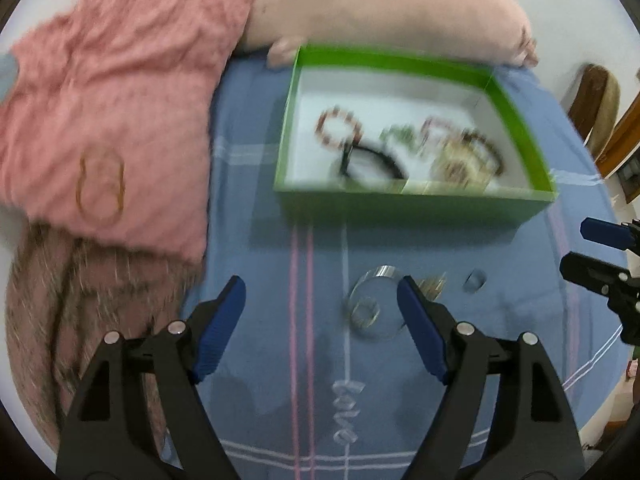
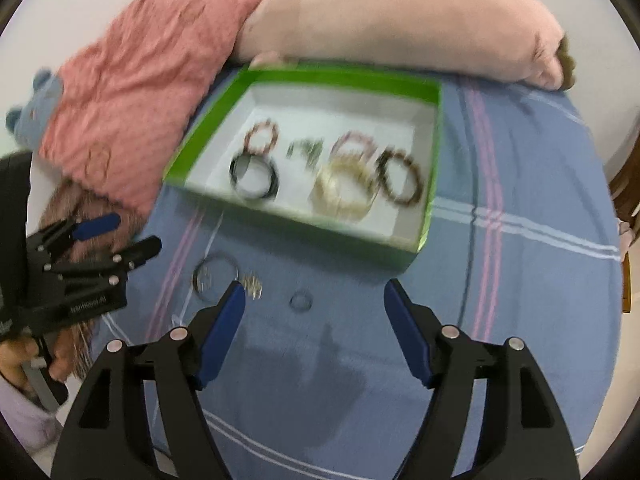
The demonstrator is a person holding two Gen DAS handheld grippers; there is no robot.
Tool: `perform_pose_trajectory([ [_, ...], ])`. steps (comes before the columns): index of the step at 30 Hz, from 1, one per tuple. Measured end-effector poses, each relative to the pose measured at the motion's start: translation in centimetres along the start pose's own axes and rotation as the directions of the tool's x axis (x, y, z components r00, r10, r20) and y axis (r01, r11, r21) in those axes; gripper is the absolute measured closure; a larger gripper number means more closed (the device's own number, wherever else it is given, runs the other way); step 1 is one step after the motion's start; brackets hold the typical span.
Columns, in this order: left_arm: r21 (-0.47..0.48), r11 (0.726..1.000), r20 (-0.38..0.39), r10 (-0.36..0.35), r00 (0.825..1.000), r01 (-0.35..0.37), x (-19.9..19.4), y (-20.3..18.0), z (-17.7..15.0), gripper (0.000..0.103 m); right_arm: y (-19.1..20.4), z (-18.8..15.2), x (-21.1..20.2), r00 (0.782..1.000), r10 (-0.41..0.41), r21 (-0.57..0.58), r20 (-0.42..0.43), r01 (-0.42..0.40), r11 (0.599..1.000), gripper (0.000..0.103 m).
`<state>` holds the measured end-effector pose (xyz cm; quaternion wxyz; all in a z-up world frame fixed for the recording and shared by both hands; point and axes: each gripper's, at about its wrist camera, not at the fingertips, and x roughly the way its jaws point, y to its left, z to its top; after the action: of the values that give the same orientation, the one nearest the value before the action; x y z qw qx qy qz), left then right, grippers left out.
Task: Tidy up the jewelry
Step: 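Move both open tools out of the box toward the silver bangle and charm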
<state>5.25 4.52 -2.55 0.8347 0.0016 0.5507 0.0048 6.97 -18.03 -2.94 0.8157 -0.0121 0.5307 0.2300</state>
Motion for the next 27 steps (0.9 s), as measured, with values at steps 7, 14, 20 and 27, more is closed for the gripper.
perform_pose_trajectory([
  [7, 0.014, 1.0, -0.071, 0.025, 0.997, -0.024, 2.4, 0.0, -2.7, 0.024, 3.3, -1.7, 4.7, 0.996, -0.012, -0.103, -0.087, 0.003, 0.995, 0.046],
  [14, 0.011, 1.0, -0.085, 0.015, 0.996, -0.014, 3.1, -0.2, -3.2, 0.024, 5.7, -0.7, 7.3, 0.995, -0.002, -0.18, -0.099, -0.016, 0.984, 0.061],
  [20, -0.027, 1.0, -0.113, 0.006, 0.994, -0.009, 3.5, 0.9, -3.9, 0.024, 6.6, 0.7, 9.8, 0.992, -0.014, -0.191, -0.126, -0.011, 0.982, 0.061],
  [27, -0.048, 0.999, -0.129, -0.02, 0.991, 0.014, 3.9, 1.3, -4.1, 0.024, 7.2, 0.6, 11.8, 0.984, -0.013, -0.208, -0.179, -0.025, 0.978, 0.08],
])
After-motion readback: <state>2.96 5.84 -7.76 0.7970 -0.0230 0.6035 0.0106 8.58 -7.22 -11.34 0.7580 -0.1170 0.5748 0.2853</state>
